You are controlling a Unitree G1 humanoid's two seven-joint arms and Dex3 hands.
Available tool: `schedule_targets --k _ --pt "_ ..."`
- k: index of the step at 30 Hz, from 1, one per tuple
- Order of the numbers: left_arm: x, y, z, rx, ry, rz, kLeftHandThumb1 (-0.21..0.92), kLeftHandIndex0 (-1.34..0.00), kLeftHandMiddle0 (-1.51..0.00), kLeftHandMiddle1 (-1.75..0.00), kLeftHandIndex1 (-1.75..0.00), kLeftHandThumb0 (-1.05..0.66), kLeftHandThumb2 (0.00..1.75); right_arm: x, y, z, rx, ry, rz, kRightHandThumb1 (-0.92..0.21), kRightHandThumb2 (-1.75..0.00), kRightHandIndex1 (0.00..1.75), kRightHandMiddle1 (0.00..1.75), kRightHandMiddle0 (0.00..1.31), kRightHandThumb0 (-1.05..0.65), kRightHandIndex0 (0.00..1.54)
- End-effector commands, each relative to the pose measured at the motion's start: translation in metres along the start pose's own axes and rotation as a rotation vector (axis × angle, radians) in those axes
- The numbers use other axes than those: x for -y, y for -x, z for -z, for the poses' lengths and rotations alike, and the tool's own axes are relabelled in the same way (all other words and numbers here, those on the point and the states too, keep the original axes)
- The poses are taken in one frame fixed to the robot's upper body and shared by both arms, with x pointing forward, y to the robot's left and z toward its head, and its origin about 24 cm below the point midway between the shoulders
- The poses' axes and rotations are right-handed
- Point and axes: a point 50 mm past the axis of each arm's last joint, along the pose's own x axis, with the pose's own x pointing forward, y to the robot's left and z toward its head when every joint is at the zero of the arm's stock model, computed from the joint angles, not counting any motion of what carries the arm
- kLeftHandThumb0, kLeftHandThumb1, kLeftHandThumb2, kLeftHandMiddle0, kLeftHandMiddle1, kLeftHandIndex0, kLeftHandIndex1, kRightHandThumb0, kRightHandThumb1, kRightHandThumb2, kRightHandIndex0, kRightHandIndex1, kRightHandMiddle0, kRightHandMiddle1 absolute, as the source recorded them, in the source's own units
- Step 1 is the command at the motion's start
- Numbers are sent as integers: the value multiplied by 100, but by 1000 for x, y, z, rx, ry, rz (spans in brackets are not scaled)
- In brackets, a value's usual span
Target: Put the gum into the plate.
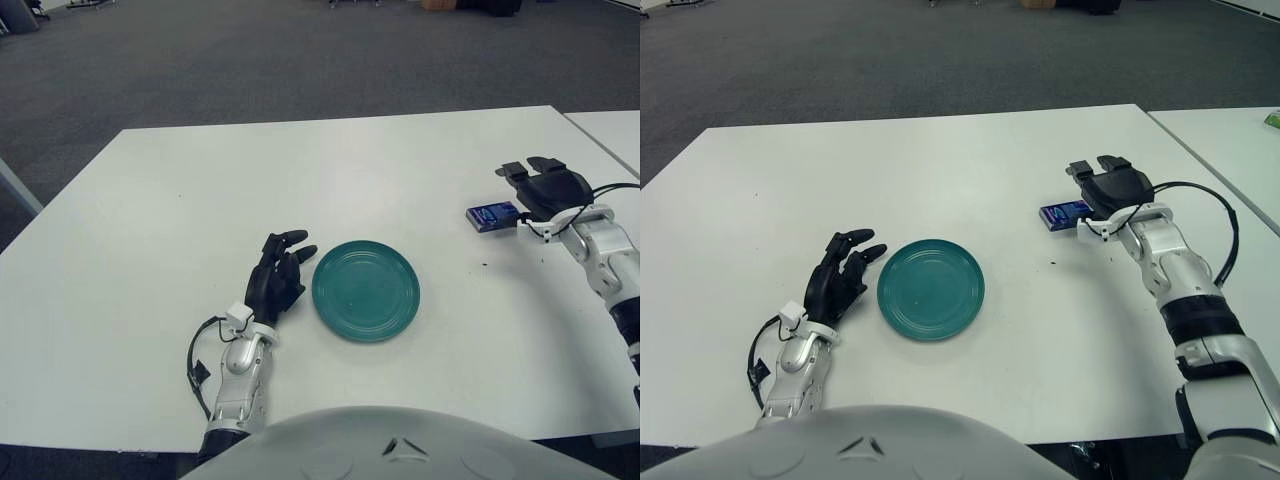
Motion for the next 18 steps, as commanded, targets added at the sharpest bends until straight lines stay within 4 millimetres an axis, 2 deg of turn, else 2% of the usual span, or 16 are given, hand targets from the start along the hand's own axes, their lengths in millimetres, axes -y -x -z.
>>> schedule_targets --k 1,11,18 --pt "-4 6 11 -67 -7 -9 92 -20 -35 -81 -116 -77 74 9 -13 -4 21 -4 15 -92 -35 2 55 0 -78 23" --pt "-4 7 9 -55 -15 -11 92 -19 -35 -80 -117 -77 73 -11 -29 -8 56 -57 -66 -92 -34 5 55 0 -75 30" --pt "-7 8 8 -66 -10 -13 92 -19 -35 -81 -117 -78 74 -30 -27 -14 100 -107 -110 -92 -35 6 57 0 -76 34"
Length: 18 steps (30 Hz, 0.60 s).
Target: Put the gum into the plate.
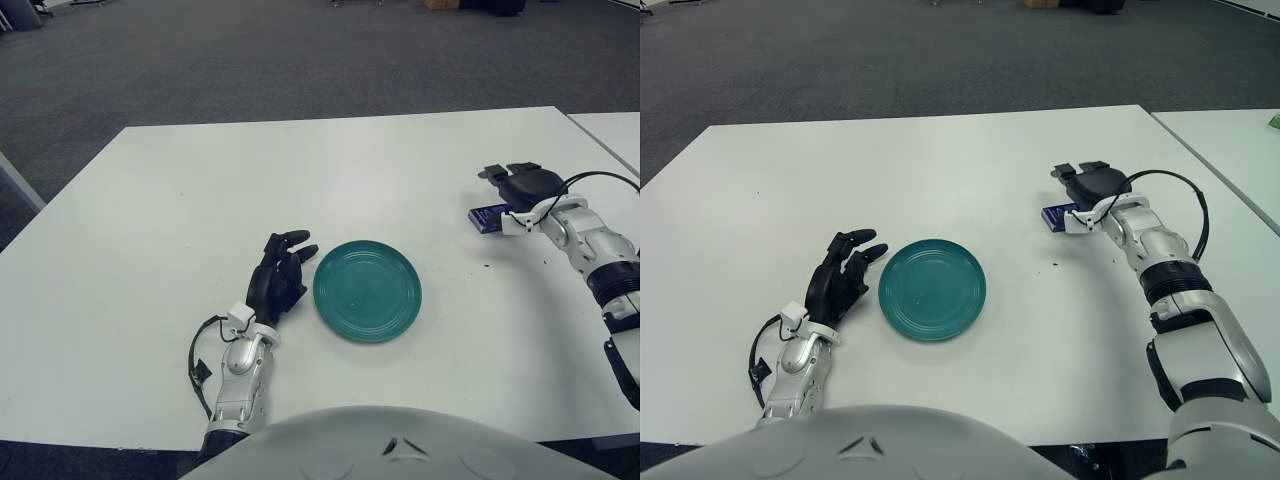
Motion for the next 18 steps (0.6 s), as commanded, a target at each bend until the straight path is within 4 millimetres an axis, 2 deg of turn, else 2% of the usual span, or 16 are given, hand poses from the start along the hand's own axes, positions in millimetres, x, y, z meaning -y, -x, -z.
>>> schedule_targets --k 1,13,18 --pt "-6 6 9 -67 2 -11 92 -19 -34 -81 -117 -78 74 -5 -2 -7 31 -29 2 -92 -36 6 57 0 -76 34" --pt "-7 3 9 -68 -19 -7 92 -18 -33 -80 -118 -78 76 -27 -4 -18 57 -94 -67 -92 -37 6 58 0 -78 37" --pt "-7 3 8 -63 -17 -2 92 -17 -33 -80 -118 -78 76 -42 -1 -21 44 -97 -103 -92 -37 5 58 0 -78 38"
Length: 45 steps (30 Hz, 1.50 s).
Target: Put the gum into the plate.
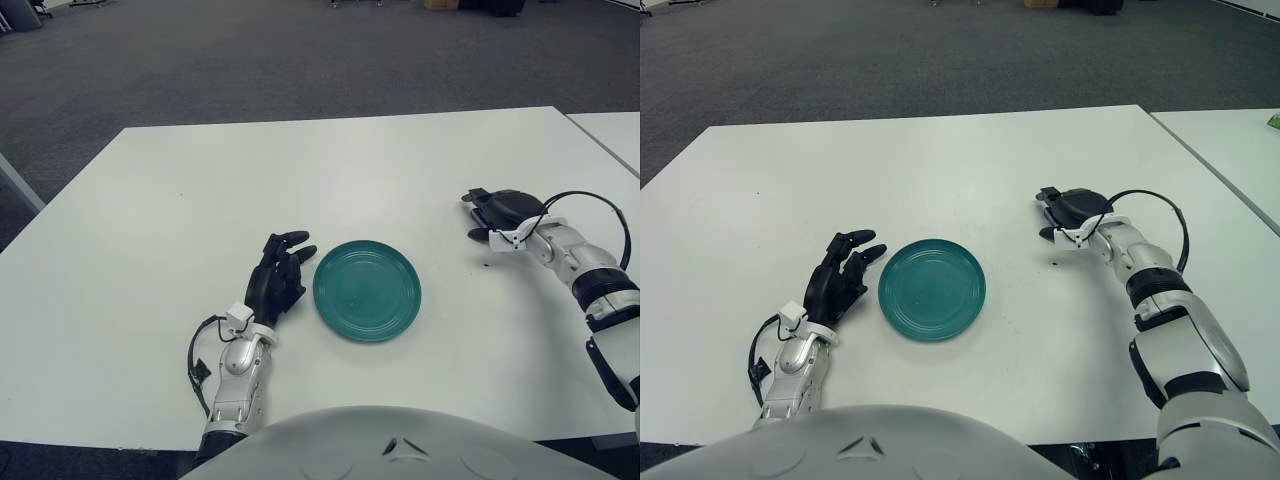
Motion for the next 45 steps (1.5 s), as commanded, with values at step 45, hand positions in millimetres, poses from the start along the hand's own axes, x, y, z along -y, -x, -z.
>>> schedule_targets --k 45 --pt "-13 -3 18 -51 73 -34 92 -23 -36 -87 -120 -81 70 -89 36 8 -173 2 -215 -92 -39 3 65 0 -65 46"
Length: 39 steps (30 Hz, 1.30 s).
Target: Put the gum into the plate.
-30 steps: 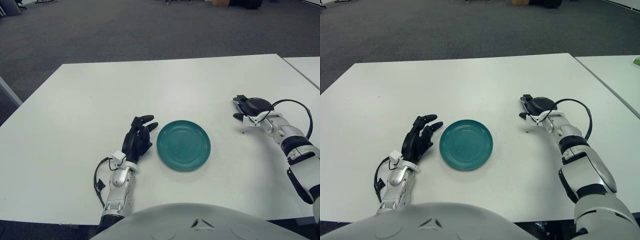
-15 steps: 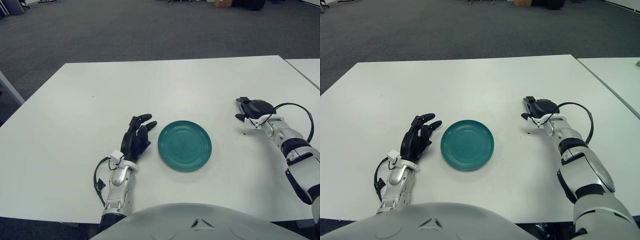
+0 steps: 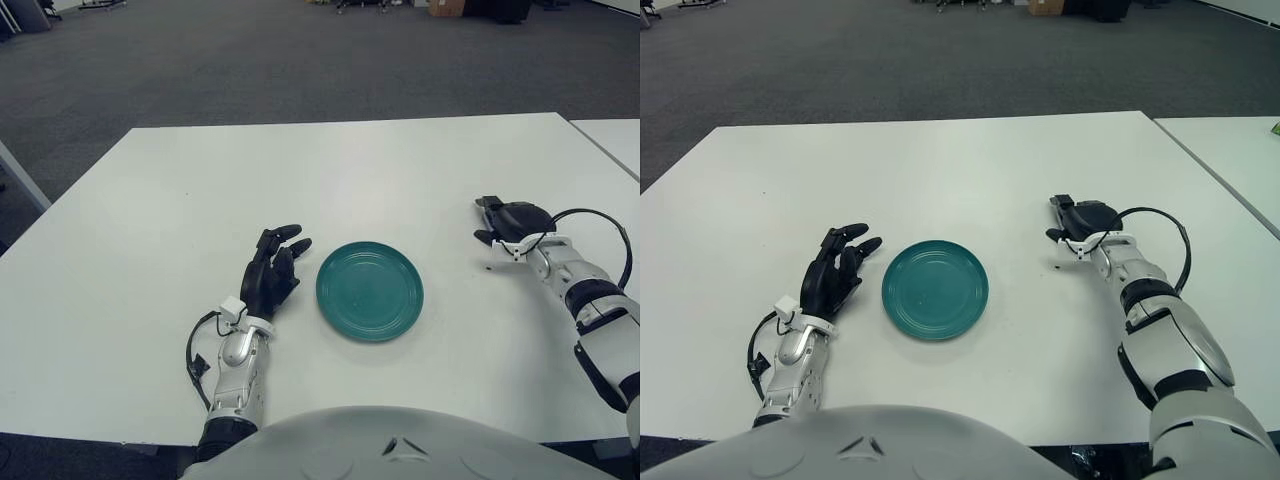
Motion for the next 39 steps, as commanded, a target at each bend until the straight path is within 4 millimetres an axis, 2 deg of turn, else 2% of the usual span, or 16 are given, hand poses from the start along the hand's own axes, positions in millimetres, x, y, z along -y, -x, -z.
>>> schedule_targets --k 1,3,4,5,6,9,10,11,14,19,23,30,36,39 --pt "-7 6 14 -76 0 -26 92 -23 -36 -87 -120 -81 70 -55 26 0 -17 54 -217 -92 -39 3 67 0 -65 46" --pt "-7 6 15 -75 3 -26 92 -23 -35 -87 -120 -81 70 -55 26 0 -12 62 -210 -92 -40 5 91 0 -64 50" --pt "-8 6 15 -73 6 -27 92 -23 -35 -87 -120 -81 70 -55 26 0 -9 69 -206 -92 -40 5 95 0 -63 51" --pt "-8 5 15 -72 7 -27 92 -23 -35 -86 -121 -80 70 -55 26 0 -7 74 -204 -92 -40 9 110 1 -62 53" --pt "-8 5 15 -70 9 -28 92 -23 -35 -86 -121 -80 70 -55 26 0 -4 79 -202 -92 -40 13 116 1 -62 52" --pt "-8 6 15 -65 15 -32 92 -22 -35 -86 -121 -80 70 -55 26 0 10 102 -196 -91 -44 70 144 6 -56 37" --pt "-8 6 15 -63 16 -34 92 -22 -35 -86 -121 -79 70 -55 26 0 13 109 -195 -88 -51 102 155 13 -49 33" --pt "-8 5 15 -63 17 -37 92 -22 -35 -86 -121 -79 70 -54 26 0 19 121 -190 -86 -56 124 162 18 -45 30" --pt "-9 5 15 -61 14 -42 92 -22 -35 -85 -120 -80 70 -53 26 0 32 150 -174 -79 -69 158 171 26 -40 40" --pt "-10 4 15 -59 7 -44 92 -22 -34 -84 -120 -81 70 -53 26 0 35 158 -147 -71 -81 172 174 33 -39 53" --pt "-11 4 15 -58 7 -43 92 -22 -33 -83 -120 -81 70 -53 27 -1 29 136 -120 -66 -87 174 174 36 -39 66" --pt "-13 3 16 -59 7 -52 92 -21 -32 -82 -120 -81 69 -48 23 -5 17 103 -39 -64 -91 175 175 38 -40 77" --pt "-14 2 15 -57 3 -56 92 -21 -31 -80 -120 -80 70 -32 14 -4 -9 88 27 -62 -93 175 175 39 -40 84" --pt "-13 2 15 -53 -2 -53 92 -20 -31 -80 -120 -80 71 -16 6 -3 -14 78 89 -61 -95 175 175 40 -40 88"
